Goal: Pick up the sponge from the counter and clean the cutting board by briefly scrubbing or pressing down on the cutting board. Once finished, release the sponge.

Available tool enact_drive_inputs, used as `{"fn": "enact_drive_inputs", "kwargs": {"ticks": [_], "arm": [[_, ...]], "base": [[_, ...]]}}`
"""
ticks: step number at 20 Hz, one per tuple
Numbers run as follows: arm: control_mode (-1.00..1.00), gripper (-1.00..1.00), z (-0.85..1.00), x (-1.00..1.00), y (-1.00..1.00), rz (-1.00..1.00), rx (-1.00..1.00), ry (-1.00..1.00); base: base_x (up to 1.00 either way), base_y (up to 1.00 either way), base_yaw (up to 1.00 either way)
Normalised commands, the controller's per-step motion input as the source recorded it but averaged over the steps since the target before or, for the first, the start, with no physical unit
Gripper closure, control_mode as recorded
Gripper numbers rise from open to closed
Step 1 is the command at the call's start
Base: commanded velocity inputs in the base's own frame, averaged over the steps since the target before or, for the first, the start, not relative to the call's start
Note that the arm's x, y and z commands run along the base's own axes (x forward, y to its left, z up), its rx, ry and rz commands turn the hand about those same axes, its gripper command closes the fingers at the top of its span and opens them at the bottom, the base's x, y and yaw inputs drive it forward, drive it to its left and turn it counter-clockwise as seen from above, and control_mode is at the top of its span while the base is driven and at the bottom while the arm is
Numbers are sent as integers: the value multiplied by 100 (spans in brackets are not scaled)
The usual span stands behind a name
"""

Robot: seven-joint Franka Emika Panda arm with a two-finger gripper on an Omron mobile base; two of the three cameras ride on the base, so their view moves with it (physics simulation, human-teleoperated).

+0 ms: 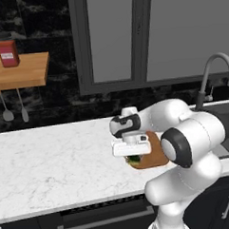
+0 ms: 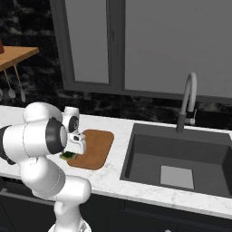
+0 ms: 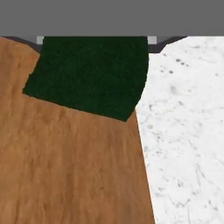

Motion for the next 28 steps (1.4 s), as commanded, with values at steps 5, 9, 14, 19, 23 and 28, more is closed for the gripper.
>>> {"fn": "enact_drive_inputs", "kwargs": {"ticks": [5, 9, 14, 19, 23, 28], "arm": [[-100, 100, -44, -43, -38, 0, 0, 0], [-100, 100, -20, -24, -88, 0, 3, 0], [-100, 100, -18, -22, -99, 0, 6, 0], [-100, 100, -9, -30, -100, 0, 9, 0], [-100, 100, 3, -10, -41, 0, 3, -2], [-100, 100, 85, 0, 28, 0, -1, -35]], "base": [[0, 0, 0], [0, 0, 0], [0, 0, 0], [0, 0, 0], [0, 0, 0], [0, 0, 0]]}}
